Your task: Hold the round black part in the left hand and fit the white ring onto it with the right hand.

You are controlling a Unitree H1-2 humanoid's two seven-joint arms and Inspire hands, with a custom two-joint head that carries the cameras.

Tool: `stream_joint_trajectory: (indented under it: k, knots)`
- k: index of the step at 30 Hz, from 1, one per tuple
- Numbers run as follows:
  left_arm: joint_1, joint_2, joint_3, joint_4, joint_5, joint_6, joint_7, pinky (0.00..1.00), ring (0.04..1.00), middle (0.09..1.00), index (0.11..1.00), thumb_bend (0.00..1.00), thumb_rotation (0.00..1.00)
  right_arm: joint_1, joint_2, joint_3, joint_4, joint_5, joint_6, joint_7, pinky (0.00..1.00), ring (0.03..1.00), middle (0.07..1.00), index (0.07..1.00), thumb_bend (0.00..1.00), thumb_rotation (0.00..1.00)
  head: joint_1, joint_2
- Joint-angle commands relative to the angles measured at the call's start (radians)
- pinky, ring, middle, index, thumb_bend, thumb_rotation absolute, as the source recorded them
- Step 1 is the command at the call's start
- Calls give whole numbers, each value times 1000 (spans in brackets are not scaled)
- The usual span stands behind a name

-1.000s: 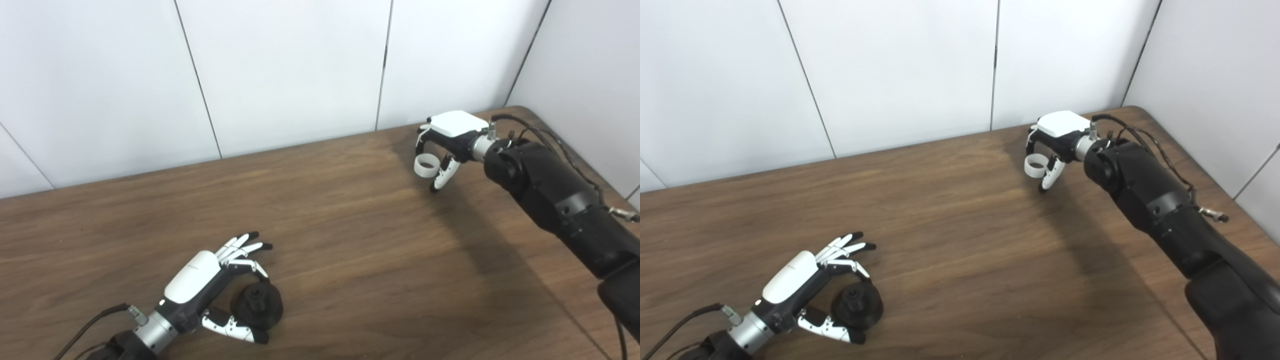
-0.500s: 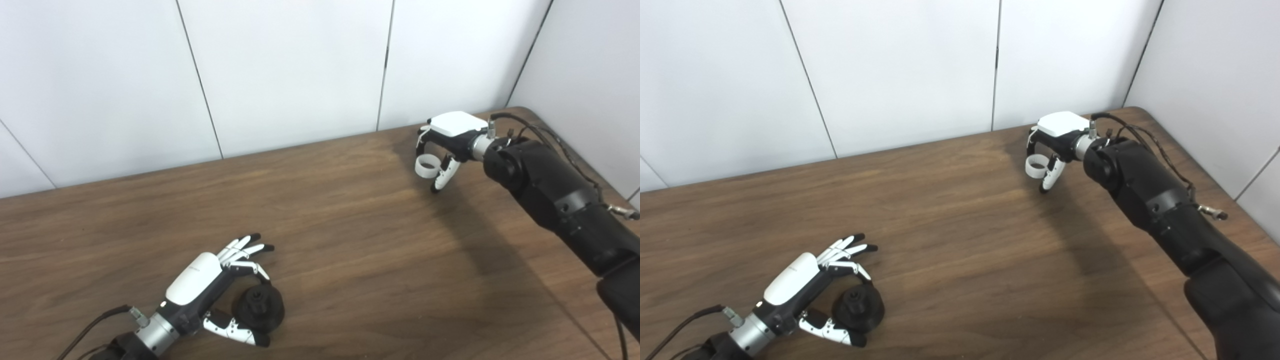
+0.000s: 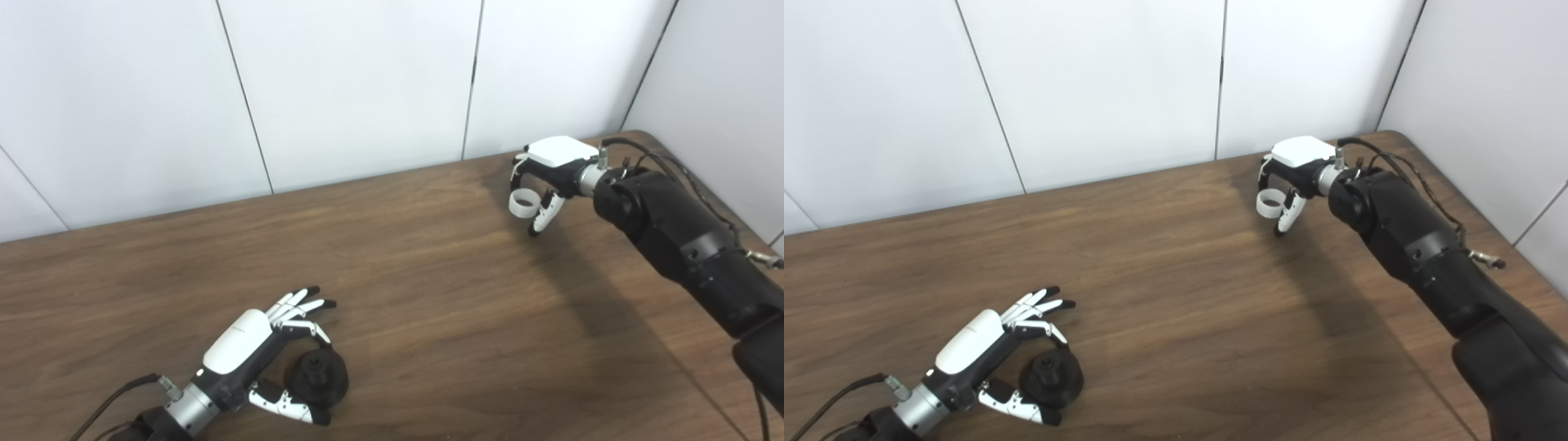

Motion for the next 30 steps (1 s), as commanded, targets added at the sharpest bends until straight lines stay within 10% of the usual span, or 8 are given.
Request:
stream_joint_trajectory:
  k: [1,30]
  knots:
    - [37,23,-30,7,54,11,-74,1000,1000,906,482,526,62,-32,-41,-14,-21,1,-6,-3,1000,1000,925,688,905,229,0,0]
    - [40,30,-23,0,54,11,-71,1000,1000,911,482,526,62,-29,-42,-20,-5,10,-25,-17,1000,1000,870,570,916,159,-2,6]
